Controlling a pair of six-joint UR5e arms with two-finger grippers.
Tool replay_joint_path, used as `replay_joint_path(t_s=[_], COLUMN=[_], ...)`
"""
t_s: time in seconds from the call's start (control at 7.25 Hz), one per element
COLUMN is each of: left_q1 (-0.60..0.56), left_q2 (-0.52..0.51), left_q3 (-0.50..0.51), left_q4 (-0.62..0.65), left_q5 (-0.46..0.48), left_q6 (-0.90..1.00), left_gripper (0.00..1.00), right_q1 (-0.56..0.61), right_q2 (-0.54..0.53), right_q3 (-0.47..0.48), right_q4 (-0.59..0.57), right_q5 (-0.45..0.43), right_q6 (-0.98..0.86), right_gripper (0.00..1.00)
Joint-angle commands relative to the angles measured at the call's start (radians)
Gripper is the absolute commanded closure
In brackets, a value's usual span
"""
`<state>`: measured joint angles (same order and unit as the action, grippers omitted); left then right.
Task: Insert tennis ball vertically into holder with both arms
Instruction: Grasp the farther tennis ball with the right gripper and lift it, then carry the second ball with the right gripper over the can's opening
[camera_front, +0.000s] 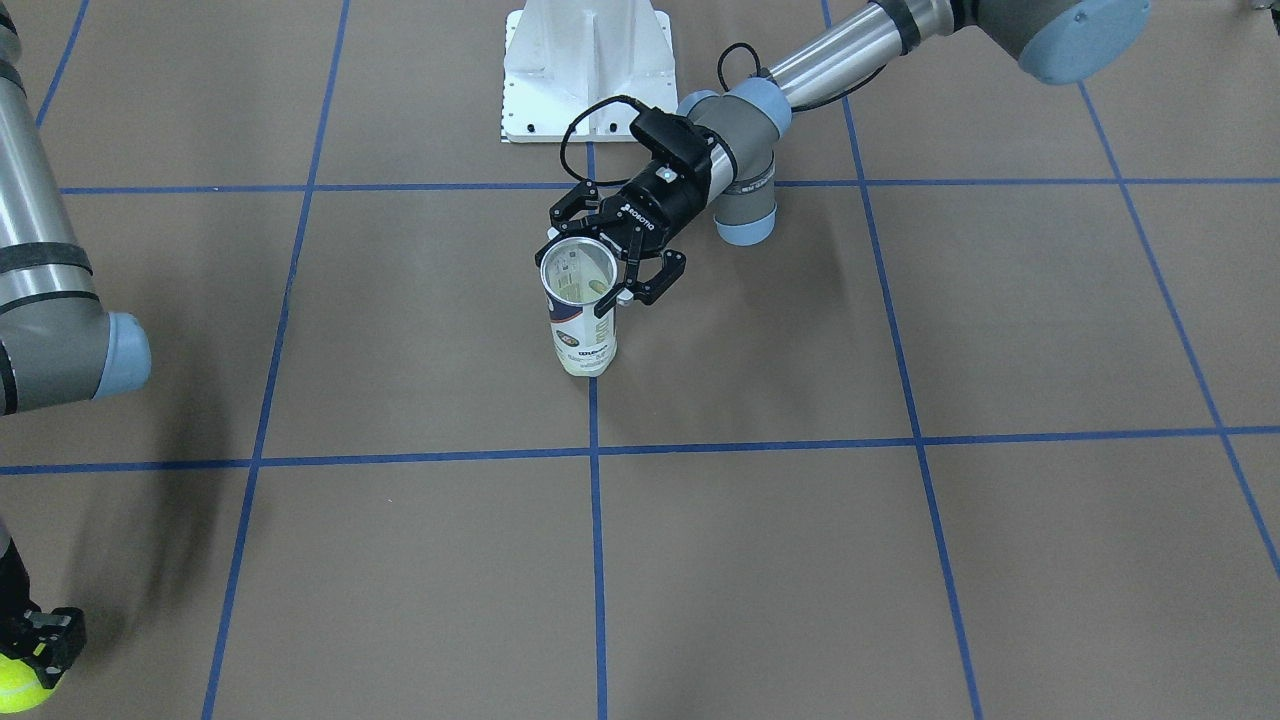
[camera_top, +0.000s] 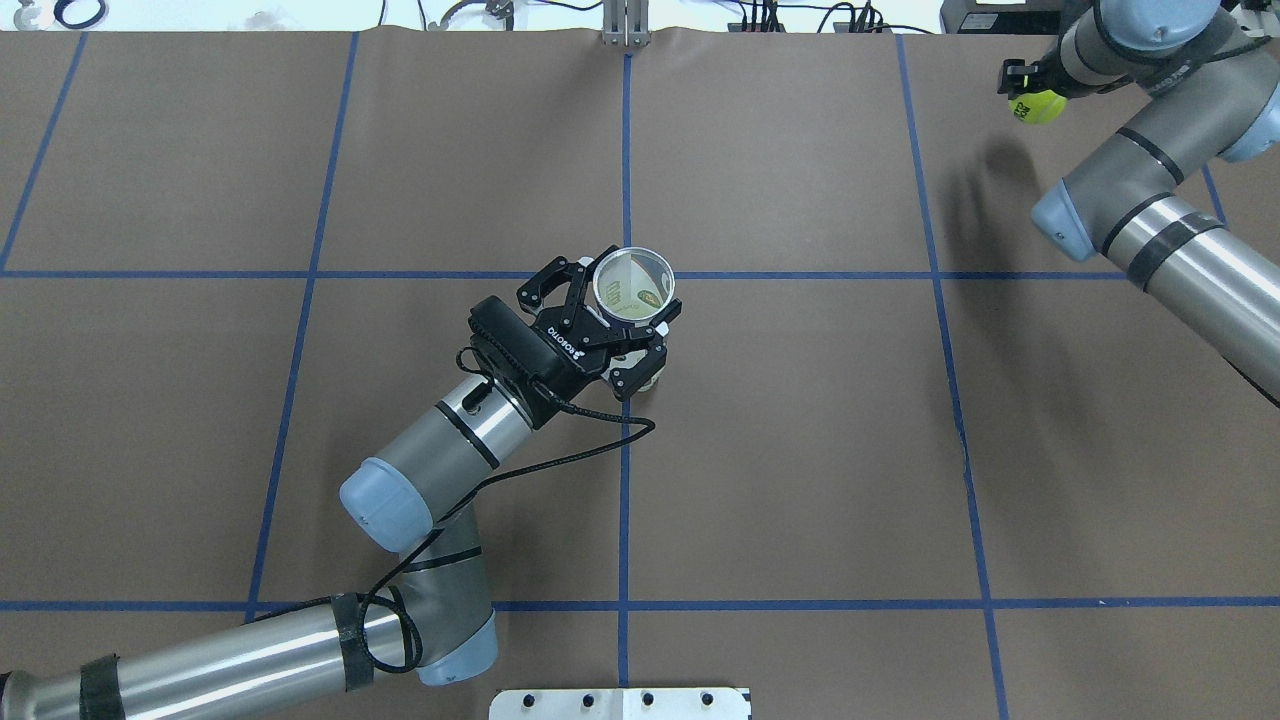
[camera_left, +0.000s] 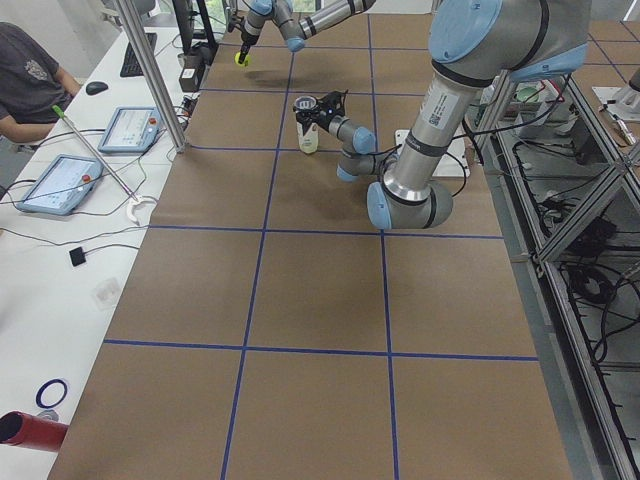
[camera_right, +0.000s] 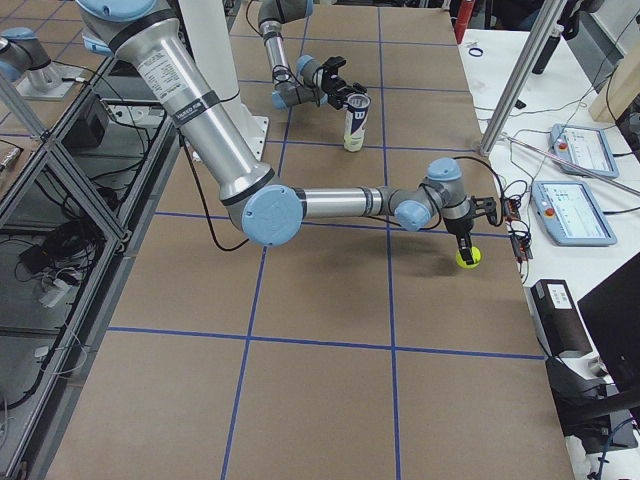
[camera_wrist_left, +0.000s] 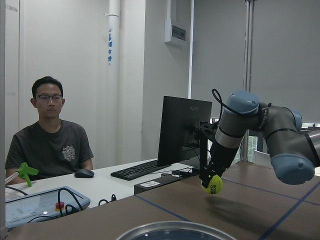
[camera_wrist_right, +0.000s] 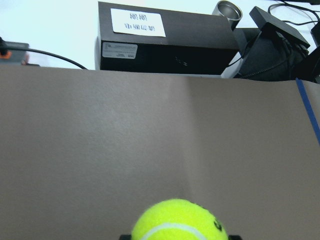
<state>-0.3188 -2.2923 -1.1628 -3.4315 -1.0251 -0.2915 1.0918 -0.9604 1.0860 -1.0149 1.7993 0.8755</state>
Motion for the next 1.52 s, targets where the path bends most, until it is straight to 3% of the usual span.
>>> replay_joint_path(t_s=[0.0,0.28,0.41,0.97,1.38], left_q1=[0.001,0.004,0.004,0.006,0.006], left_q2=[0.001,-0.001,-0.001,-0.001,-0.004], left_q3=[0.0,0.0,0.002,0.003,0.003], left_q4=[0.0,0.0,0.0,0.002,0.0], left_q5=[0.0,0.0,0.0,0.0,0.0], left_q6=[0.0,0.0,0.0,-0.002,-0.002], left_gripper=[0.15,0.15,0.15,0.15,0.15], right_q1=[-0.051,-0.191,-0.263,-0.42,-0.426], right_q2=[-0.018,-0.002,0.03,0.135,0.193], right_q3=[0.467,0.769,0.829,0.821,0.757], right_q4=[-0.423,-0.607,-0.613,-0.61,-0.61], right_q5=[0.18,0.248,0.253,0.214,0.206], right_q6=[0.211,0.489,0.631,0.735,0.734], right_gripper=[1.0,1.0,1.0,1.0,1.0])
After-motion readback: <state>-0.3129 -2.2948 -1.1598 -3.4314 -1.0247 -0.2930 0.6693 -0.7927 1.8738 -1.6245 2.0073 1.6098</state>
